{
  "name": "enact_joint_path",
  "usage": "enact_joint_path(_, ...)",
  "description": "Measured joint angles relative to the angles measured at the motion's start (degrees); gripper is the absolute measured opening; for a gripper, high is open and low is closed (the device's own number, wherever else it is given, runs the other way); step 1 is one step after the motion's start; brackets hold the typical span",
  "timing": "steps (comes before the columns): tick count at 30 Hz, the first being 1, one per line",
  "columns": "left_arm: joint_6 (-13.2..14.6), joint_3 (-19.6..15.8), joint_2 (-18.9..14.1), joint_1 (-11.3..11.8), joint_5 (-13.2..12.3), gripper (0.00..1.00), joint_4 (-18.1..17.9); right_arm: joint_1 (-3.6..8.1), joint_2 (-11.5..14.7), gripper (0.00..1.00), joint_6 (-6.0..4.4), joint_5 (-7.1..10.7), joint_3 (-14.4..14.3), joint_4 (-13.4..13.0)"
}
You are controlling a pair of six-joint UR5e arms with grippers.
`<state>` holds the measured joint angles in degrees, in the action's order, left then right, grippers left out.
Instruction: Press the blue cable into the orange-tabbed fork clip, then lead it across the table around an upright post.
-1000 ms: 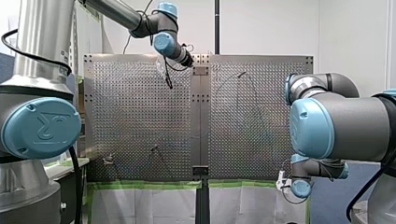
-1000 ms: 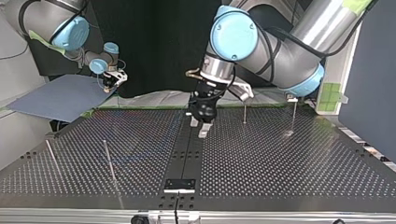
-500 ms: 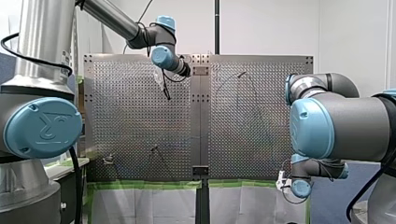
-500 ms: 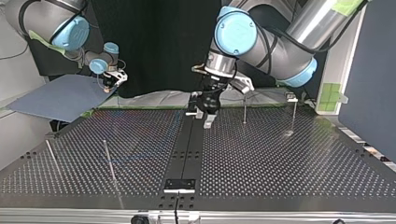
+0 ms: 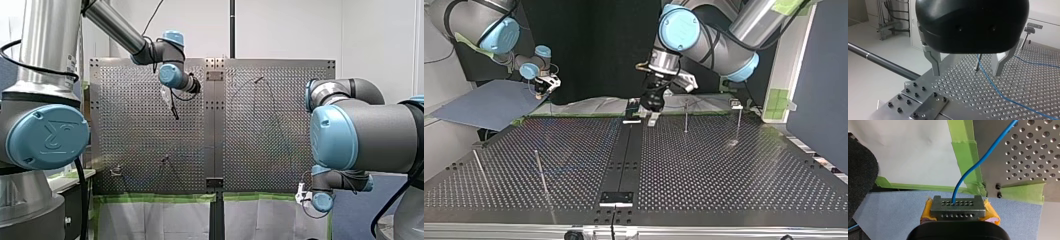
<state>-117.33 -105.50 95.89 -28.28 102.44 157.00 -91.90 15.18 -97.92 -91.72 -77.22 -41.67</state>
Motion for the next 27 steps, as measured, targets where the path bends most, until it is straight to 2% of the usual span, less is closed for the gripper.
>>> enact_joint_path(27, 0.5, -13.0, 0.2, 0.8, 0.0, 1.0, -13.0, -0.25, 0.0, 0.0, -0.08, 0.3, 0.0, 0.0)
